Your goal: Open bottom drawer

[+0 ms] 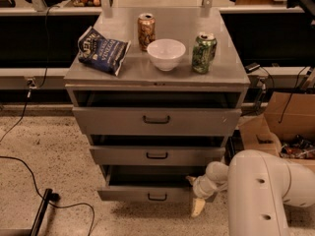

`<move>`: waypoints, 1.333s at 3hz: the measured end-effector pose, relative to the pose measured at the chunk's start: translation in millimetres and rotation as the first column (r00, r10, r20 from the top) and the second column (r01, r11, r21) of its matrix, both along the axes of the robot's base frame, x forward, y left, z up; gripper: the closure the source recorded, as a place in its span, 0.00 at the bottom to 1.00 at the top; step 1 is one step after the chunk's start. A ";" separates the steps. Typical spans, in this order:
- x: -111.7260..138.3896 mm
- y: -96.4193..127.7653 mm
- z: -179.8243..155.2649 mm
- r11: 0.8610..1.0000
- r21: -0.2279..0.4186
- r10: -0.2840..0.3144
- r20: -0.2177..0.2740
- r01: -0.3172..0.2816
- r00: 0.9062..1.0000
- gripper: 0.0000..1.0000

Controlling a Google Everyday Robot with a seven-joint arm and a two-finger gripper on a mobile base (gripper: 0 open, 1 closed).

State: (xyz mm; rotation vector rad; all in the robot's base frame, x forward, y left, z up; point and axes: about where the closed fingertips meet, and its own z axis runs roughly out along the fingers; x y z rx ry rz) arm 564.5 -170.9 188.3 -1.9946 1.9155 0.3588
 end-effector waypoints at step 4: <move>-55.0 -9.3 0.3 0.998 -0.032 0.056 -0.128 -0.061 0.990 0.83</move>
Offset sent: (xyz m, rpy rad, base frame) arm -0.0609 -0.0203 -0.0059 -0.0483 0.1523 0.0208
